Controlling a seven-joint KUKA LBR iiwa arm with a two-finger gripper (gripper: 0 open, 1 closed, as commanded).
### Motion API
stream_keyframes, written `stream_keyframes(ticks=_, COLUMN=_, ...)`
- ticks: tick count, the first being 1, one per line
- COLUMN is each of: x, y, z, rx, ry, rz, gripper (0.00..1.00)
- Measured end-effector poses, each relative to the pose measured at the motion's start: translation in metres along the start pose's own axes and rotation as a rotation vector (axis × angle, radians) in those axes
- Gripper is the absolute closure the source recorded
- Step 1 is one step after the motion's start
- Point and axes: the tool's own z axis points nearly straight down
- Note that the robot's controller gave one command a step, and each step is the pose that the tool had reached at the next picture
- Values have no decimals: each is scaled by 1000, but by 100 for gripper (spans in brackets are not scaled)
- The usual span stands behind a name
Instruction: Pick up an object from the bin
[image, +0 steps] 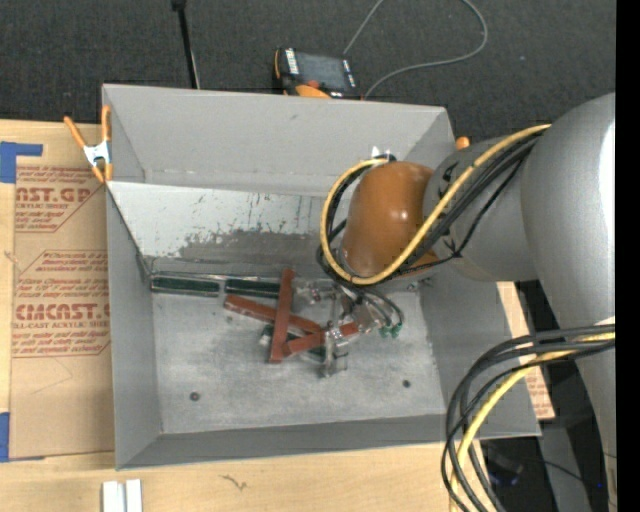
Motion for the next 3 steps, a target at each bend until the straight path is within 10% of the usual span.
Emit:
stream_keyframes(ticks=1, x=0, y=-1, z=-1, rx=1, ry=-1, rz=0, gripper=100)
stream_keyframes(ticks=3, x=-7, y=15, z=-270, rx=5, ry=-13, rz=-63, gripper=100)
